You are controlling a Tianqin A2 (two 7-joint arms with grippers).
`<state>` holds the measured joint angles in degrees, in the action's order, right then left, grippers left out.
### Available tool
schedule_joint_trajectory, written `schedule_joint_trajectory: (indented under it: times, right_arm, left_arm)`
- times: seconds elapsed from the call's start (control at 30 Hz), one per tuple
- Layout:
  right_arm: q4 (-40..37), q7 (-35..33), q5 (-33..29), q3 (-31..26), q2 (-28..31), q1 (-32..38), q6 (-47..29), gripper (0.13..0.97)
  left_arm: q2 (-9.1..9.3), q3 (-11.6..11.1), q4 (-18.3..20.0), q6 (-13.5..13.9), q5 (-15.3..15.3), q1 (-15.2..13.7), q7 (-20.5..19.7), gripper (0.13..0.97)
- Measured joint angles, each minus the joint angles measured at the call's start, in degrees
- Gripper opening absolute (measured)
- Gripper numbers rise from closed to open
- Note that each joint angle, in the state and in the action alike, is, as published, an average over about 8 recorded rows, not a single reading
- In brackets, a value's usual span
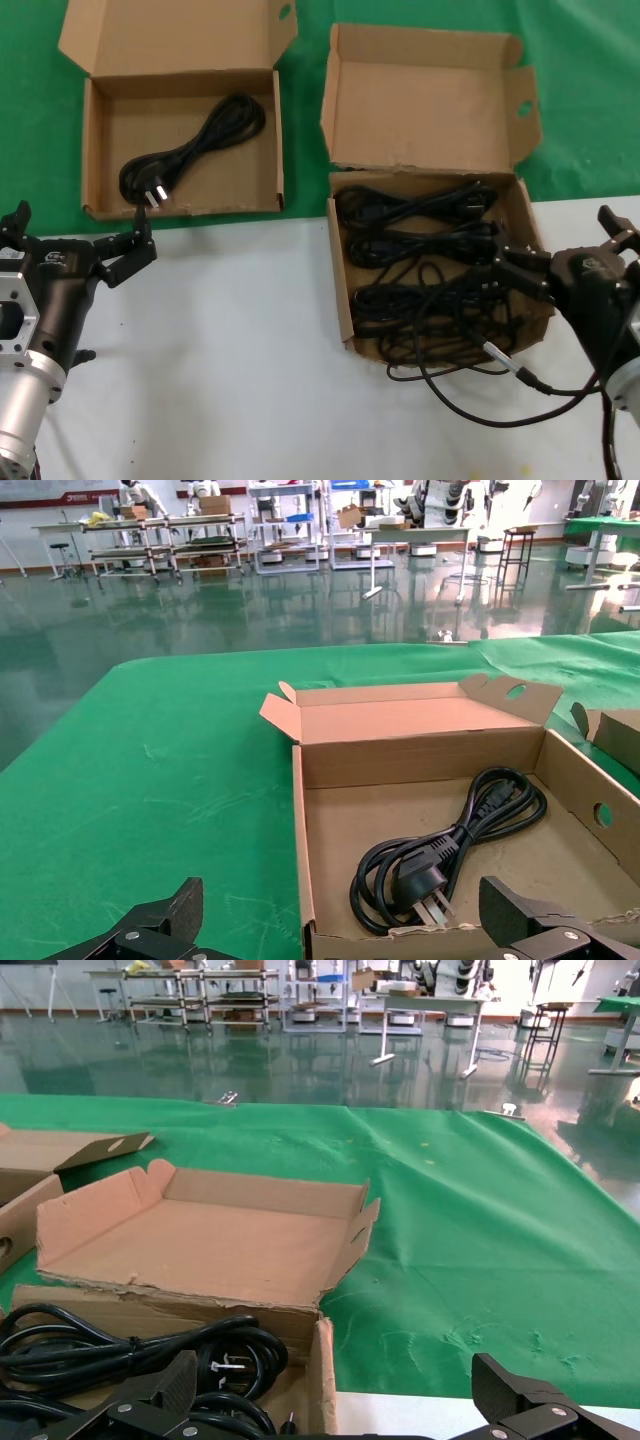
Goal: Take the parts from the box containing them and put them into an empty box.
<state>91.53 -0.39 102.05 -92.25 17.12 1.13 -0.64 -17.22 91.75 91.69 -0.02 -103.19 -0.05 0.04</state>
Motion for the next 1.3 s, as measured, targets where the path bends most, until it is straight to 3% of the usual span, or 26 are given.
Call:
schedule_joint_trajectory:
  times: [1.3]
  right_arm:
    - [0.0, 0.0, 0.0, 0.0, 0.0, 0.0, 0.0, 0.966]
  left_arm:
    - [0.0, 0.0, 0.0, 0.0, 0.0, 0.0, 0.0, 0.966]
